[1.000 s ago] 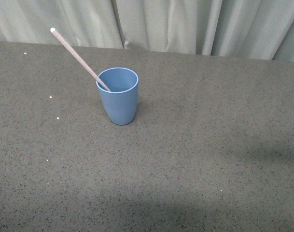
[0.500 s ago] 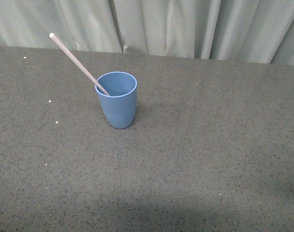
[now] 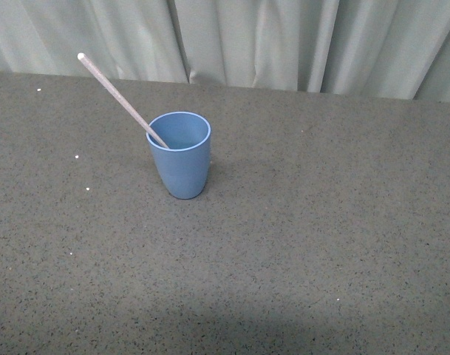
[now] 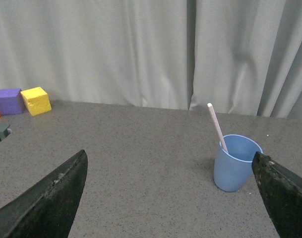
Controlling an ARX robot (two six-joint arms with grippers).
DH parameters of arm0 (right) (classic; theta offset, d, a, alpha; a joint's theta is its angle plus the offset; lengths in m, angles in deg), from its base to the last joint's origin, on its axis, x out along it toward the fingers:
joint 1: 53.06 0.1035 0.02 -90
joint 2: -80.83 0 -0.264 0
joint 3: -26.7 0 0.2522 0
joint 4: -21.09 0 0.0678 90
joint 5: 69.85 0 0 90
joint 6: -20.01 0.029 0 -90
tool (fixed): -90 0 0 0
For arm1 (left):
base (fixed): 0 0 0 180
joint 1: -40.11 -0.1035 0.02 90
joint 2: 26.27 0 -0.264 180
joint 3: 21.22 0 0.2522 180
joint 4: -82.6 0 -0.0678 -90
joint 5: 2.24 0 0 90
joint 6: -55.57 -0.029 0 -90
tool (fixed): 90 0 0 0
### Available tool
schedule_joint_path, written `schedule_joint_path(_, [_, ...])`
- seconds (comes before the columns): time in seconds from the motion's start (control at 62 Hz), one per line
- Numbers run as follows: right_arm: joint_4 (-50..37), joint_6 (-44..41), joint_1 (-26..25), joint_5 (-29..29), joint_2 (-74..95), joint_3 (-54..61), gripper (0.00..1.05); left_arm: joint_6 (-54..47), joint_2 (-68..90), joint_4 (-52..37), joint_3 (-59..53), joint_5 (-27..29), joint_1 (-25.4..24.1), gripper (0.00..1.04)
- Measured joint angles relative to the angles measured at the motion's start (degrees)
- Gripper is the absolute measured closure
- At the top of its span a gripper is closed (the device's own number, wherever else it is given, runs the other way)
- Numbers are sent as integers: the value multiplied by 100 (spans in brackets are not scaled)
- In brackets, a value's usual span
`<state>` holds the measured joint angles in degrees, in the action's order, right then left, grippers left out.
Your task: Transfer chopsticks to blue cup
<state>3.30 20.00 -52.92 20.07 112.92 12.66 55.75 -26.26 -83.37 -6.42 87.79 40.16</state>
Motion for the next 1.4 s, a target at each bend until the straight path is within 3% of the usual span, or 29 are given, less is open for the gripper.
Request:
schedule_joint_path(0.274, [1027, 0, 0, 0, -1088, 2, 104, 0, 0, 0, 0, 0, 0, 7])
schedule_joint_path(0.887, [2131, 0, 0, 2, -2208, 2, 104, 0, 0, 0, 0, 0, 0, 7])
schedule_joint_path(0.984, [3045, -2, -2, 15, -2911, -2, 104, 0, 0, 0, 0, 0, 0, 7])
schedule_joint_path(1.177, [3145, -7, -2, 15, -3180, -2, 103, 0, 0, 0, 0, -2, 0, 7])
schedule_joint_path(1.403, [3147, -4, -2, 15, -3185, -2, 66, 0, 0, 0, 0, 0, 0, 7])
